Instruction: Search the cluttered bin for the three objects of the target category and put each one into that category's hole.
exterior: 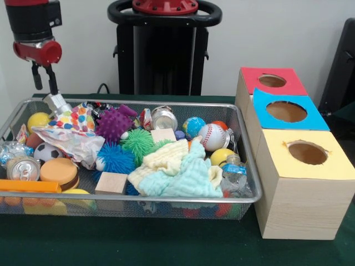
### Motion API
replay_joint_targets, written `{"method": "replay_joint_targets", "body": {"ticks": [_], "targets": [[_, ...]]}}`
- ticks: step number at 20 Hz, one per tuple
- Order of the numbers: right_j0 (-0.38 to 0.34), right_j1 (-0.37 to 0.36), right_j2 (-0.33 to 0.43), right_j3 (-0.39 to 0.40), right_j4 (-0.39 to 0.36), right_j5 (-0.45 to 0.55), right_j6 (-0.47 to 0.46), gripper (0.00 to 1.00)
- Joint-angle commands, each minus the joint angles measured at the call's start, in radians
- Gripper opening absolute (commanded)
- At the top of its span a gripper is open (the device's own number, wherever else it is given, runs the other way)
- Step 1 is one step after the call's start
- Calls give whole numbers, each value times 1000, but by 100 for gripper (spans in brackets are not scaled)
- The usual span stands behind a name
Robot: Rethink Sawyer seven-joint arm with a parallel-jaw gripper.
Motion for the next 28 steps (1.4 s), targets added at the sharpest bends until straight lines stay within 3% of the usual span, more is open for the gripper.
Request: {"method": "replay_joint_targets", "body": {"ticks": [1,8,20,28], "targets": [[-23,-43,127,67,14,78,-248,100],[-34,21,142,37,-25,45,-228,100],[-19,11,158,27,-44,55,-218,100],[56,74,86,-25,-90,29,-138,100]]}}
